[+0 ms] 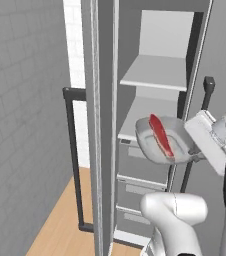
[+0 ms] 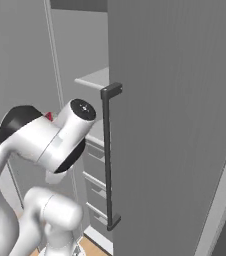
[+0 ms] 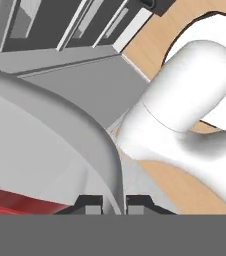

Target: Take the meat container that has the steak and place it on the second highest rack of the freezer. Then take the vegetable container that has the onion and potato and place it on the highest rack of the freezer.

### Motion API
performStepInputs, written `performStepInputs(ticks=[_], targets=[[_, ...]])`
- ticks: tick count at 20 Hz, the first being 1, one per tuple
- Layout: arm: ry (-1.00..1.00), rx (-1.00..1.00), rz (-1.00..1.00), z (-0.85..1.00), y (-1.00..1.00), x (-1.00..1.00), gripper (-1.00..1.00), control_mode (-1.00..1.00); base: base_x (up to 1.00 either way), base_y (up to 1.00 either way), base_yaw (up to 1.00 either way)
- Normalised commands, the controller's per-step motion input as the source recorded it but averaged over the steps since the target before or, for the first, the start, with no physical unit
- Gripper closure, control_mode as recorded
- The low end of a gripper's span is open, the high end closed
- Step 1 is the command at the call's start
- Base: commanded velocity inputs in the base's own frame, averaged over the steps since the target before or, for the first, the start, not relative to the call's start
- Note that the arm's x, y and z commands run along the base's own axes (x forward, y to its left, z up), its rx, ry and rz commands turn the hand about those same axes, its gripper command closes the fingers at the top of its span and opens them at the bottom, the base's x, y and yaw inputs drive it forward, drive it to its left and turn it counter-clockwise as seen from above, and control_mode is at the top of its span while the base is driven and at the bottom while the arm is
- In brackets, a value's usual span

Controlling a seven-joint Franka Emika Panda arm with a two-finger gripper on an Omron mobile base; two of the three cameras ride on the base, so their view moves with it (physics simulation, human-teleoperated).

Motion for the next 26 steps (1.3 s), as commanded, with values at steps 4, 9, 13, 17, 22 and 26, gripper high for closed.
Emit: performStepInputs(ticks=[4, 9, 13, 17, 22, 26], targets=[[0.01, 0.03, -0.38, -0.49, 0.42, 1.0, 1.0, -1.0, 0.0, 0.0, 0.0], [0.0, 0.0, -0.25, -0.35, 0.0, 0.96, 1.0, -1.0, 0.0, 0.0, 0.0], [0.02, 0.0, -0.13, -0.19, 0.04, 0.86, 1.0, -1.0, 0.0, 0.0, 0.0], [0.1, 0.0, -0.13, -0.11, -0.01, 0.9, 1.0, -1.0, 0.0, 0.0, 0.0], [0.09, 0.0, -0.12, -0.12, -0.29, 0.75, 1.0, -1.0, 0.0, 0.0, 0.0], [0.04, 0.0, -0.09, -0.31, -0.14, 0.86, 1.0, -1.0, 0.0, 0.0, 0.0]])
